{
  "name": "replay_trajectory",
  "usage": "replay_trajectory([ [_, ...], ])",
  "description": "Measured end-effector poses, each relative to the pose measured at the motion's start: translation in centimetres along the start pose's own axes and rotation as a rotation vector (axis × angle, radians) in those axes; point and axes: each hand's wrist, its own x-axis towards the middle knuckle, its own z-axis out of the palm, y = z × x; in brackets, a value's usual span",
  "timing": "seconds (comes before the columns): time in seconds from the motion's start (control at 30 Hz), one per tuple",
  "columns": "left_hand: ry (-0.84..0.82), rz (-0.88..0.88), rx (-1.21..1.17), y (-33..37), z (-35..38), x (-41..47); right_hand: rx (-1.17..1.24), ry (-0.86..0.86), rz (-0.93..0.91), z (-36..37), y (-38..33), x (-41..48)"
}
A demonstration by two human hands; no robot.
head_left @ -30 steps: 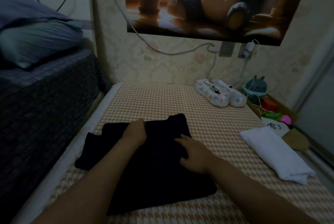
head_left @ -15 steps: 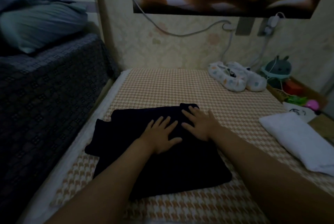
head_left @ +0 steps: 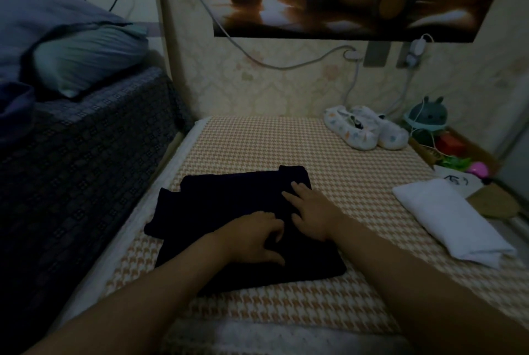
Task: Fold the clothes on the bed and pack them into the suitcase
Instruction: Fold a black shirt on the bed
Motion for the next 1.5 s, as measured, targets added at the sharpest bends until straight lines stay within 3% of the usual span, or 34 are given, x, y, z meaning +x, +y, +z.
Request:
replay_trajectory([
  [0.13, 0.12, 0.016, -0.011, -0.1, -0.3, -1.4, 0.113, -0.011, -0.045, 0.3, -1.8, -1.8],
  [0.33, 0.281, 0.0, 0.091, -2.4, 1.6, -3.8, 0.066, -0.042, -0.006, 1.1, -3.1, -2.4],
  [0.57, 0.355, -0.013, 0.082, -2.4, -0.6, -2.8, 0.185, -0.002, 0.028, 0.0, -3.9, -1.9],
  [0.6, 0.355, -0.008, 0.057, -2.7, -0.6, -3.0, 0.165, -0.013, 0.015, 0.0, -3.9, -2.1],
  [0.67, 0.205, -0.009, 0.064, -2.8, -0.5, -3.5, 0.062, -0.05, -0.01, 0.6, -3.9, -2.4],
  [0.77, 0.08, -0.083, 0.041, -2.5, -0.7, -4.3, -0.033, -0.073, 0.009, 0.9, -4.4, -2.2],
  [0.87, 0.18, -0.205, -0.066, -4.2, -2.0, -5.1, -0.043, -0.002, -0.015, 0.1, -6.1, -1.4],
  [1.0, 0.271, -0.466, 0.001, -9.1, -3.3, -7.7, 0.064, 0.092, -0.116, -1.1, -10.5, 0.5],
  [1.1, 0.492, -0.678, -0.045, -12.6, -3.4, -10.5, 0.1, 0.106, -0.214, -1.3, -14.7, 3.3],
  [1.13, 0.481, -0.774, -0.099, -13.4, -3.3, -11.3, 0.112, 0.104, -0.242, -1.4, -16.0, 4.5],
  [1.23, 0.194, -0.96, -0.253, -14.6, -2.6, -12.8, 0.165, 0.059, -0.255, -1.7, -19.5, 8.5],
  [1.3, 0.083, -0.943, -0.289, -14.3, -2.5, -13.1, 0.169, 0.007, -0.245, -2.1, -21.4, 11.2],
  [1.4, 0.069, -0.922, -0.254, -14.4, -2.8, -13.1, 0.148, -0.012, -0.191, -2.3, -23.7, 14.2],
  [1.5, 0.038, -0.9, -0.364, -14.9, -3.0, -13.4, 0.084, -0.087, -0.137, -2.1, -25.0, 15.8],
])
